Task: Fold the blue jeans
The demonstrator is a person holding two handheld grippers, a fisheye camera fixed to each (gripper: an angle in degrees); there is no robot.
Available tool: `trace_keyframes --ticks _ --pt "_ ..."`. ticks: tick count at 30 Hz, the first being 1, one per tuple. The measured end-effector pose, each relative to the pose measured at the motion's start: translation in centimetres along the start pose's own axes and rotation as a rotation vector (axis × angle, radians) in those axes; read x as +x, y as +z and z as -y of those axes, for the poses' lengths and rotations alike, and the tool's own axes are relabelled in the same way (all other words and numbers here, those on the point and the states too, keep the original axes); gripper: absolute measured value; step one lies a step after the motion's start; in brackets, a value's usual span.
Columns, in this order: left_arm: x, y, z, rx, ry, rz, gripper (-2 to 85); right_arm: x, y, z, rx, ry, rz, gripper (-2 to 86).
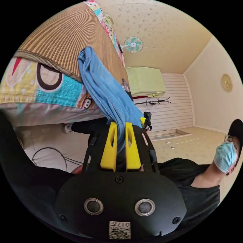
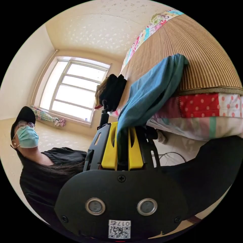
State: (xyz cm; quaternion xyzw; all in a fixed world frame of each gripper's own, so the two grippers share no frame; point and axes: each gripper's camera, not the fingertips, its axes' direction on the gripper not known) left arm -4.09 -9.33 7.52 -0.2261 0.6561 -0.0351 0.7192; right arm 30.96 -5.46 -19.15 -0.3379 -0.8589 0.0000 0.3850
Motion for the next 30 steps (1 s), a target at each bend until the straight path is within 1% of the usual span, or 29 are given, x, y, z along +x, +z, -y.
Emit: trace_keyframes --ticks 2,3,5,7,8,9,11,13,14,16,18,19,20,21,22,23,24,25,26,27,29,30 --pt "3.1 -4.3 -1.2 0.071 0.066 -0.087 5.3 -5.4 -1.0 0.3 0.01 -0.131 0.136 7.1" --pt "5.4 -7.4 -2.0 0.131 0.12 -0.134 5.2 -6.8 -1.0 0.7 0.01 -0.165 0.164 7.2" --pt "8.7 -11.9 -2.8 0.222 0.195 -0.151 5.3 -11.9 -0.1 3.0 -0.026 -0.289 0.242 6.9" --pt "11.5 -17.2 -3.6 0.338 0.22 -0.091 5.3 -15.0 2.1 5.6 -0.075 -0.353 0.257 6.6" --pt "12.0 -18.6 -3.7 0.368 0.222 -0.07 5.3 -16.7 4.1 7.7 -0.117 -0.392 0.263 6.4" --pt "13.2 -21.4 -3.6 0.421 0.245 -0.016 5.3 -17.4 5.2 8.8 -0.137 -0.4 0.273 6.4" --pt "15.0 -26.0 -3.1 0.501 0.277 0.023 5.3 -21.3 9.6 13.5 -0.172 -0.478 0.332 6.3" --pt "19.3 -32.8 -2.5 0.611 0.394 0.081 5.4 -25.8 12.6 16.8 -0.178 -0.581 0.382 6.1" --pt "20.7 -34.4 -2.3 0.634 0.425 0.117 5.5 -29.1 14.3 18.7 -0.165 -0.673 0.39 6.0" --pt "25.5 -40.0 -1.2 0.732 0.514 0.294 5.8 -33.6 16.8 21.2 -0.102 -0.776 0.36 5.9" --pt "26.9 -43.7 0.6 0.77 0.495 0.384 6.3 -36.6 19.7 23.7 -0.034 -0.785 0.318 6.0" --pt "26.7 -45.8 2.0 0.769 0.437 0.45 6.9 -37.3 22.3 25.6 -0.026 -0.744 0.29 6.3" --pt "26.1 -46.8 2.7 0.767 0.386 0.48 7.3 -36.8 25.3 27.5 -0.046 -0.65 0.271 6.7" --pt "24.1 -48.6 3.4 0.782 0.276 0.54 8.6 -36.1 26.9 28.3 -0.061 -0.603 0.261 6.9" --pt "21.5 -49.6 3.1 0.816 0.186 0.603 10.2 -34.1 30.1 29.1 -0.097 -0.533 0.217 7.4" --pt "20.1 -49.7 2.6 0.832 0.149 0.637 10.1 -31.4 32.8 29.0 -0.139 -0.47 0.157 7.6" --pt "17.2 -49.4 1.2 0.858 0.088 0.697 10.0 -29.8 33.9 28.7 -0.162 -0.442 0.118 7.6" --pt "14.1 -48.2 -0.5 0.87 0.043 0.74 10.0 -26.3 35.5 27.4 -0.204 -0.404 0.052 7.4" --pt "12.6 -47.3 -1.5 0.874 0.027 0.754 10.0 -22.5 36.3 25.3 -0.247 -0.378 0.018 7.1" --pt "9.6 -45.2 -3.4 0.879 0.005 0.775 10.0 -20.5 36.4 24.2 -0.264 -0.362 0.004 7.0" --pt "5.8 -41.0 -6.1 0.877 -0.02 0.801 10.0 -12.0 34.9 18.9 -0.301 -0.259 -0.075 6.7" --pt "3.6 -37.8 -7.4 0.858 -0.035 0.822 9.7 -10.0 34.1 17.6 -0.299 -0.233 -0.095 6.6"
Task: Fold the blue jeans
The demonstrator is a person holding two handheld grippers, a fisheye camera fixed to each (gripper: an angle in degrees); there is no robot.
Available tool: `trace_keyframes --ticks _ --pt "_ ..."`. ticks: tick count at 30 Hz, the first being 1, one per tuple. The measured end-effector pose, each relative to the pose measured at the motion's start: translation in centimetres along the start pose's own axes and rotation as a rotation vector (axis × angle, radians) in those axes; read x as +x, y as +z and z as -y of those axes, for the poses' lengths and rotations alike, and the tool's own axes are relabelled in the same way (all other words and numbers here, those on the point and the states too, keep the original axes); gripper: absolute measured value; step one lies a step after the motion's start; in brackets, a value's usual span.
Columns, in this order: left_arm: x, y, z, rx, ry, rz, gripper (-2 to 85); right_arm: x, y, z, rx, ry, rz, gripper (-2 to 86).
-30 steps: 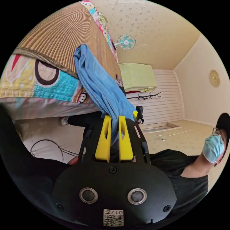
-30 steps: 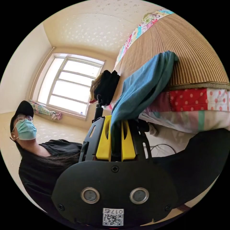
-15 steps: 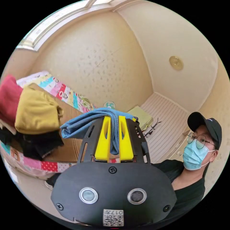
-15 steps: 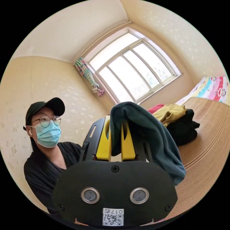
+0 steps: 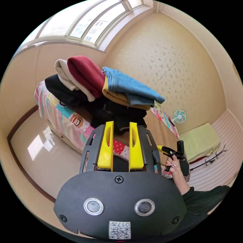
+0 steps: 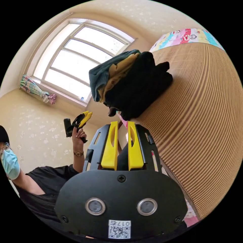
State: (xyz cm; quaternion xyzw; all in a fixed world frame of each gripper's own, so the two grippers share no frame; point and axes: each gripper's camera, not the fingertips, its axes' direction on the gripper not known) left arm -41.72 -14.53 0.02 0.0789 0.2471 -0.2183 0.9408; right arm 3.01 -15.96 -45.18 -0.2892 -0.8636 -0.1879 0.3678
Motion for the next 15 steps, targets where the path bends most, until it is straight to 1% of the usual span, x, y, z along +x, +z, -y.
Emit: trace_keyframes --ticks 1,2,3,5,6,7,8,9,10,11,12,14,15 --pt "0.7 1.7 -3.3 -0.021 0.014 0.022 9.2 3.1 -0.9 -4.1 0.006 0.054 -0.034 6.3" --pt "1.2 2.5 -4.8 -0.033 0.028 0.029 8.9 5.6 -2.4 -8.2 0.023 0.102 -0.083 5.9" --pt "2.6 4.3 -7.5 -0.066 0.069 0.038 8.3 6.7 -3.4 -10.1 0.034 0.129 -0.116 5.7" --pt "5.5 6.7 -10.8 -0.116 0.161 0.053 7.5 9.3 -9.1 -17.9 0.129 0.227 -0.274 4.6" --pt "7.6 8.0 -12.6 -0.138 0.252 0.073 6.6 9.6 -10.9 -19.8 0.167 0.246 -0.314 4.5" --pt "10.0 9.1 -14.4 -0.127 0.379 0.133 4.9 9.8 -14.7 -23.4 0.244 0.283 -0.395 4.4" --pt "11.0 9.5 -15.3 -0.106 0.439 0.177 3.6 9.6 -18.7 -26.7 0.323 0.336 -0.495 4.6" --pt "12.4 10.3 -16.8 -0.047 0.497 0.284 1.9 9.5 -20.6 -28.3 0.361 0.364 -0.555 4.8" --pt "13.1 10.6 -17.8 0.023 0.478 0.377 0.7 8.9 -24.3 -31.0 0.419 0.406 -0.685 5.5" --pt "13.4 10.8 -18.0 0.048 0.471 0.397 0.5 8.2 -27.9 -33.3 0.459 0.45 -0.82 6.2" --pt "14.0 11.1 -18.2 0.067 0.477 0.379 0.1 8.0 -29.6 -34.2 0.474 0.473 -0.882 6.6" --pt "14.6 12.0 -18.0 0.039 0.479 0.281 -0.2 7.7 -35.7 -37.7 0.547 0.579 -1.081 7.9" --pt "14.7 12.8 -17.6 0.004 0.446 0.213 -0.3 8.0 -37.1 -38.4 0.567 0.611 -1.108 8.1"
